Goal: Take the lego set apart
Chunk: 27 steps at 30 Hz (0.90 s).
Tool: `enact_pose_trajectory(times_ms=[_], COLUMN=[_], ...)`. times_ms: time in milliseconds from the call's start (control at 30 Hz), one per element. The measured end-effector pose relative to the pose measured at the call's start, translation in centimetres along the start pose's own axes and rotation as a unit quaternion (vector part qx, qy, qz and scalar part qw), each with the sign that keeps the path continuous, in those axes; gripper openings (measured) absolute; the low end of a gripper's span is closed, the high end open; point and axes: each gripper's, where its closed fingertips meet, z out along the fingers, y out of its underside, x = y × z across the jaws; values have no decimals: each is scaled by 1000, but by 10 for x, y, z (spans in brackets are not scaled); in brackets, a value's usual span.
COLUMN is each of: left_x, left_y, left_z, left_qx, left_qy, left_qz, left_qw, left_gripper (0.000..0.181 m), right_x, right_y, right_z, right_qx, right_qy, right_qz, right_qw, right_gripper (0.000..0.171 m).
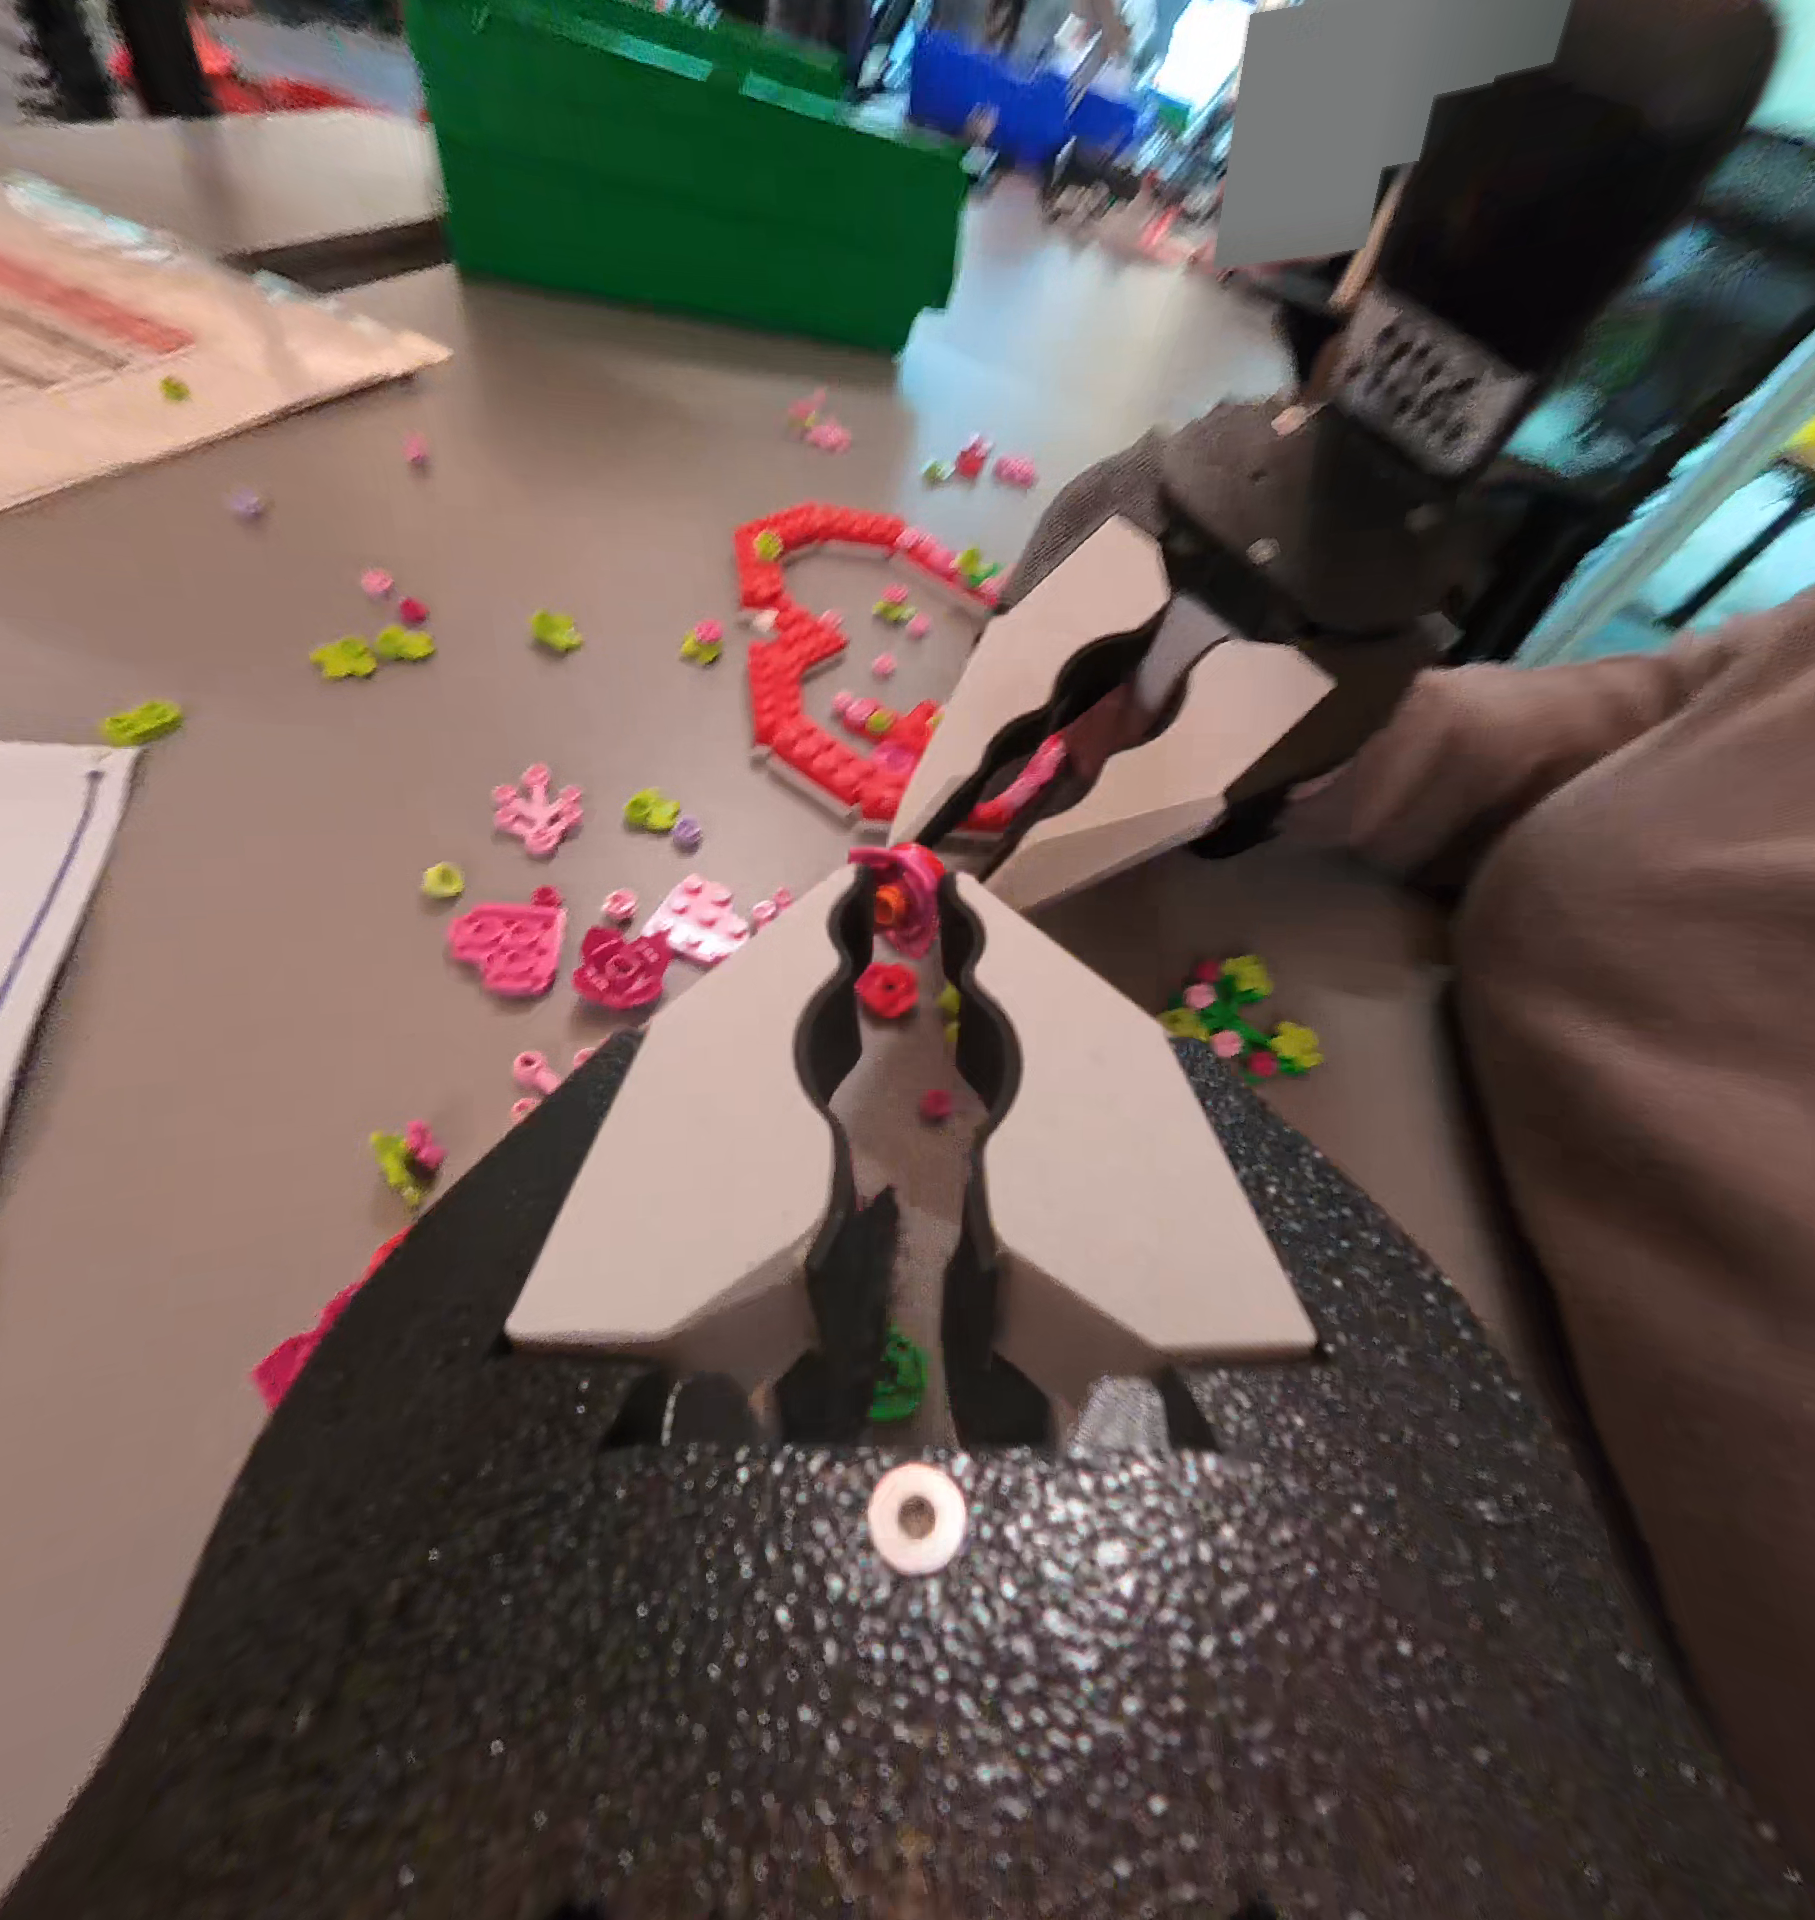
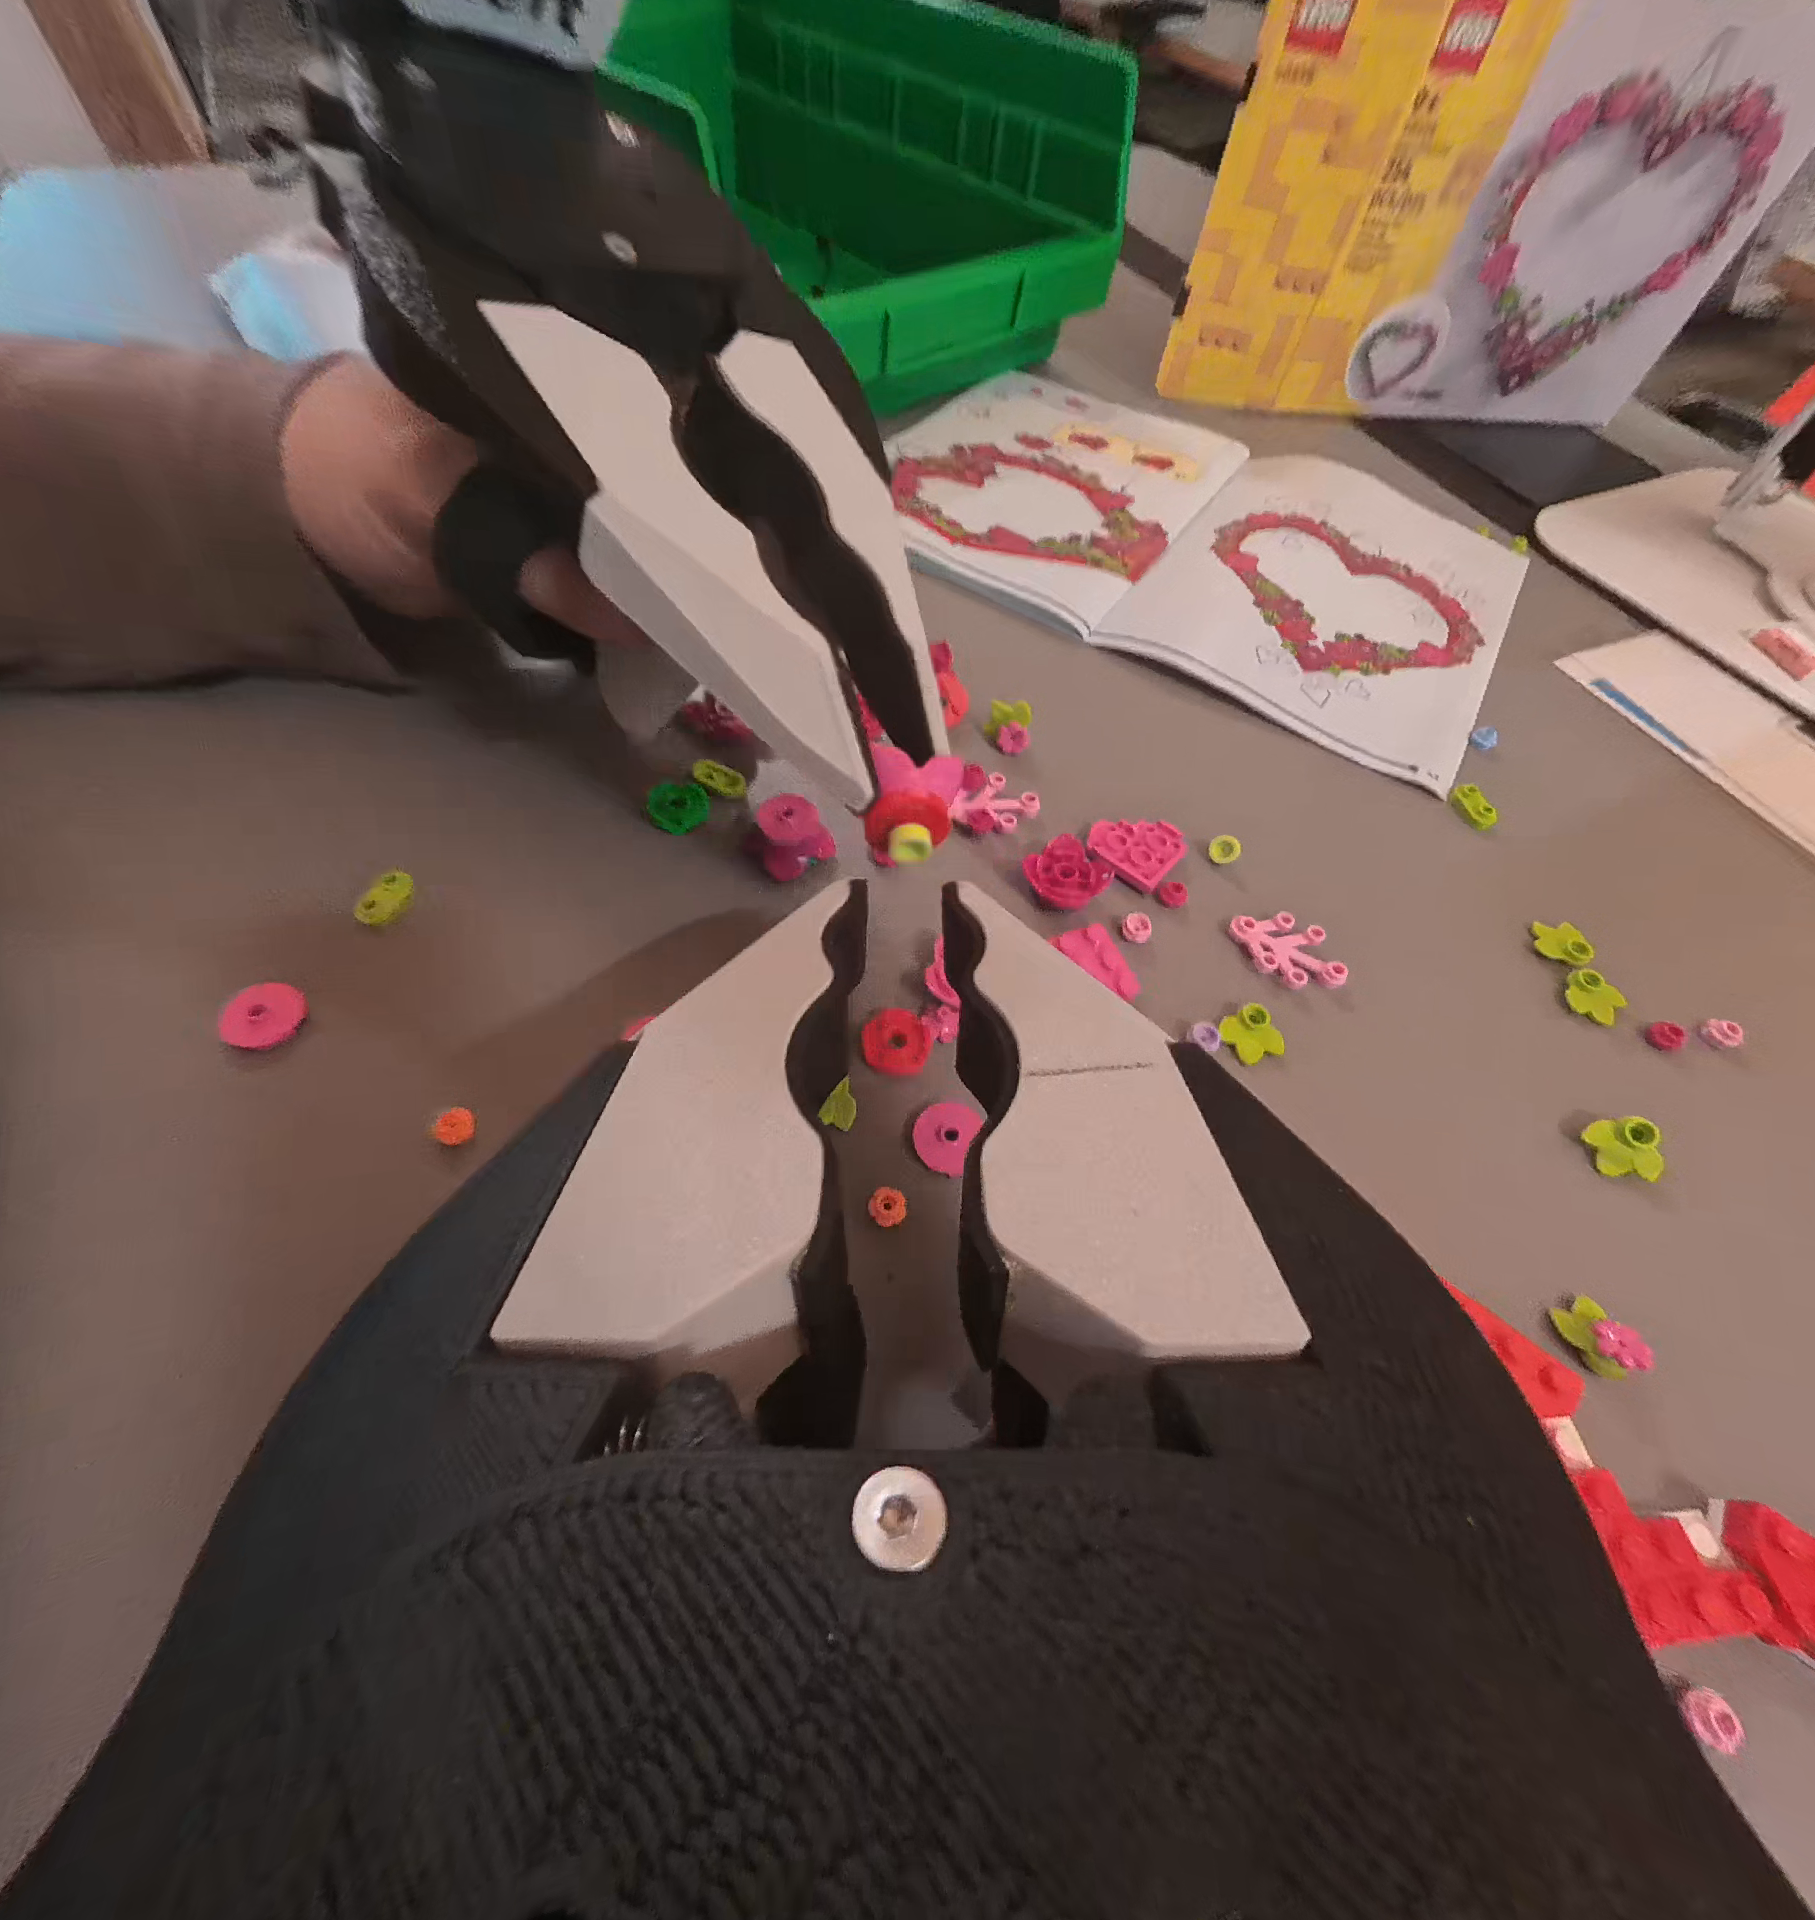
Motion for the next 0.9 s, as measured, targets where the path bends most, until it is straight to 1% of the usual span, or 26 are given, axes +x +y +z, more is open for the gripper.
enact_pose_trajectory(times_ms=[33, 100, 200, 367, 467, 800, 900], left_x=[3, 6, 8, 12, 13, 12, 13], left_y=[-4, -8, -8, -6, -6, -8, -9], left_z=[-2, -6, -5, -2, -3, -5, -5], left_qx=[16, 32, 33, 28, 31, 41, 45], left_qy=[18, 36, 41, 48, 54, 67, 73], left_qz=[-11, -23, -20, -15, -21, -44, -50], left_qw=[1000, 999, 998, 998, 998, 996, 995], left_gripper=[9, 9, 9, 9, 9, 9, 9], right_x=[-1, 1, -4, -8, -8, -9, -9], right_y=[-5, -16, -23, -23, -23, -21, -23], right_z=[-3, -9, -13, -11, -10, -10, -10], right_qx=[18, 54, 78, 76, 77, 67, 69], right_qy=[-4, 1, -15, -21, -18, -5, -1], right_qz=[-1, -3, -7, -12, -17, -47, -52], right_qw=[1000, 999, 997, 997, 997, 997, 996], right_gripper=[12, 9, 10, 12, 6, 9, 6])
